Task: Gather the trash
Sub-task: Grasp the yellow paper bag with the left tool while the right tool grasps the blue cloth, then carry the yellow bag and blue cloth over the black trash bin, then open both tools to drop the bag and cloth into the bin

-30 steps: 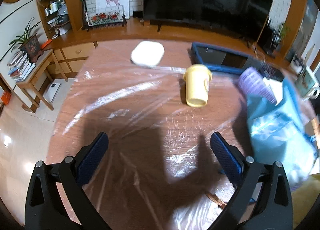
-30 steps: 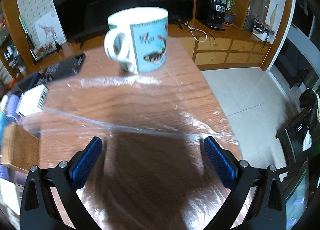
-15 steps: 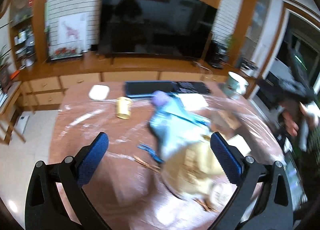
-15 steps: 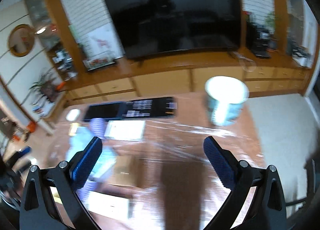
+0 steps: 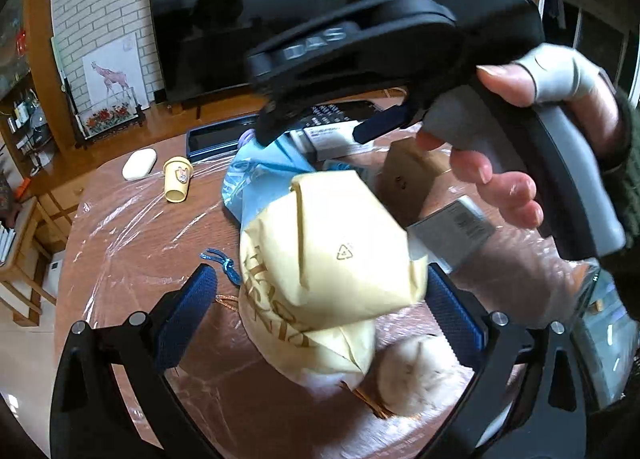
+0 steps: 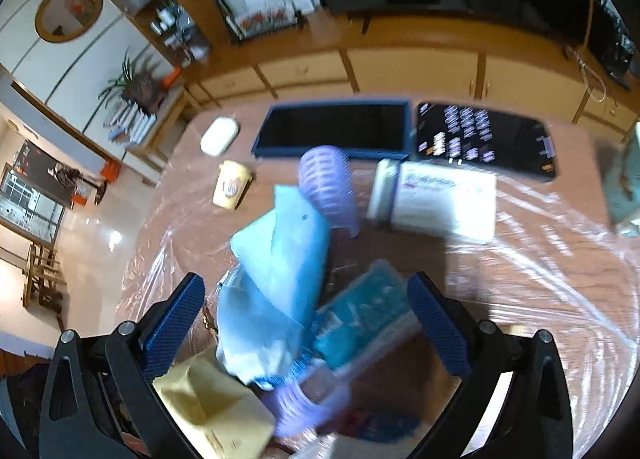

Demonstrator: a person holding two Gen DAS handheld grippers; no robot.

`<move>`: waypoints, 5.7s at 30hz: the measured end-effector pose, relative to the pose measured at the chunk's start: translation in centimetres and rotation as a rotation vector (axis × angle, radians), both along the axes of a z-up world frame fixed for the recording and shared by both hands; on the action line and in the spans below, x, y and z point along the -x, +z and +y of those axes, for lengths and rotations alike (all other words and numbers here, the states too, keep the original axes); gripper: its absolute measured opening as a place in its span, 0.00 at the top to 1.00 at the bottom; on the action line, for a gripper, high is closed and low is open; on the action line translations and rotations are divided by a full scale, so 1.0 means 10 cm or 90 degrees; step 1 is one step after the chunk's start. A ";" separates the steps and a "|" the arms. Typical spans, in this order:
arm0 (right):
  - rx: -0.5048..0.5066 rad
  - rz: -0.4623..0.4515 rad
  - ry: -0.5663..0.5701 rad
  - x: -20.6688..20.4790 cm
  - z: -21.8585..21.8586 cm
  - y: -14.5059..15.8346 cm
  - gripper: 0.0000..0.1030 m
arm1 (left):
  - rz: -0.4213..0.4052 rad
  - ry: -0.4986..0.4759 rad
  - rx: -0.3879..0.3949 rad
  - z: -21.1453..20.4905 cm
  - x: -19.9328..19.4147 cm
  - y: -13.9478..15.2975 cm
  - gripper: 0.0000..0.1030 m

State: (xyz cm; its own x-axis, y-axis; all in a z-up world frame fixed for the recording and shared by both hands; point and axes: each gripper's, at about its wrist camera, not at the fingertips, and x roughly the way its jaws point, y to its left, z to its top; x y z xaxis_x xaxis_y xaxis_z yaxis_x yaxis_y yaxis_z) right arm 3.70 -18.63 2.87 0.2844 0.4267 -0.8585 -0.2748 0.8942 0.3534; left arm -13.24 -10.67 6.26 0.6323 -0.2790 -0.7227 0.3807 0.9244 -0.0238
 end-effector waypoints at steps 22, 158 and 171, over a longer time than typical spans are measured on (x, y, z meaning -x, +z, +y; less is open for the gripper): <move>0.102 -0.003 0.088 -0.05 0.49 -0.26 0.40 | 0.066 0.041 0.050 0.28 -0.25 -0.24 0.12; 0.117 -0.030 0.001 3.38 -0.91 -1.38 0.51 | 0.226 -0.007 -0.013 -0.28 1.63 -1.16 0.38; 0.141 -0.015 -0.008 3.27 -0.82 -1.50 0.51 | 0.239 -0.012 -0.026 -0.32 1.52 -1.30 0.38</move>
